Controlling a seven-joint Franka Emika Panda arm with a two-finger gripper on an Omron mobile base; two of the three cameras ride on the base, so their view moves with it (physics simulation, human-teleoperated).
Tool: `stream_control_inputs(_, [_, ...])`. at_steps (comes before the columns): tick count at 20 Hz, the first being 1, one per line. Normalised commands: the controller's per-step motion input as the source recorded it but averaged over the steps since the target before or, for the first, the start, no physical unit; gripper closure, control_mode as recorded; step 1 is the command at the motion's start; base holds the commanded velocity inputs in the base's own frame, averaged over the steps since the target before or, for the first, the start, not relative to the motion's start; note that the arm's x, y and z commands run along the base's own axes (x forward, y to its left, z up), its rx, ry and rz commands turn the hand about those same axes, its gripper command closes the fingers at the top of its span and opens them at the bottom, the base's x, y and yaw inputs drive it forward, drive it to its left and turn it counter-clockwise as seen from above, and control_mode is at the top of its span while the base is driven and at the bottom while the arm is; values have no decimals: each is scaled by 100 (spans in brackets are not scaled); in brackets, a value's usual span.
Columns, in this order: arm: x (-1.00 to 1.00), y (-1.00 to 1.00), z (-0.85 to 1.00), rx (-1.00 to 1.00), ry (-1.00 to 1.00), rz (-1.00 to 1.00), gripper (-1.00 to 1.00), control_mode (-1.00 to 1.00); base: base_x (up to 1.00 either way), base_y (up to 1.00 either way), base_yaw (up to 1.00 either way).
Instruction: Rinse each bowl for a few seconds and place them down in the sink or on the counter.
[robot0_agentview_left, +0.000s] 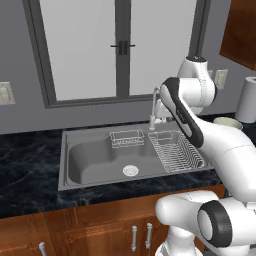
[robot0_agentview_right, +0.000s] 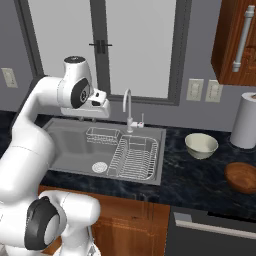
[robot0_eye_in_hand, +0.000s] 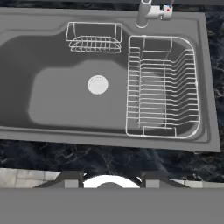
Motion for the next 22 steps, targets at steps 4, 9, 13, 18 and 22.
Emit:
stream_control_inputs(4, [0,-19,0,5,0,0,-100,-100,0,0,0])
stream_control_inputs(9, [-5,-27,-2,5,-1,0,-100,-100,0,0,0])
stream_control_inputs(13, [-7,-29,0,3,0,0,-100,-100,0,0,0])
stream_control_inputs(18, [-3,-21,-2,0,0,0,-100,-100,0,0,0])
stream_control_inputs(22, [-9,-14,-2,0,-2,-1,-100,-100,0,0,0])
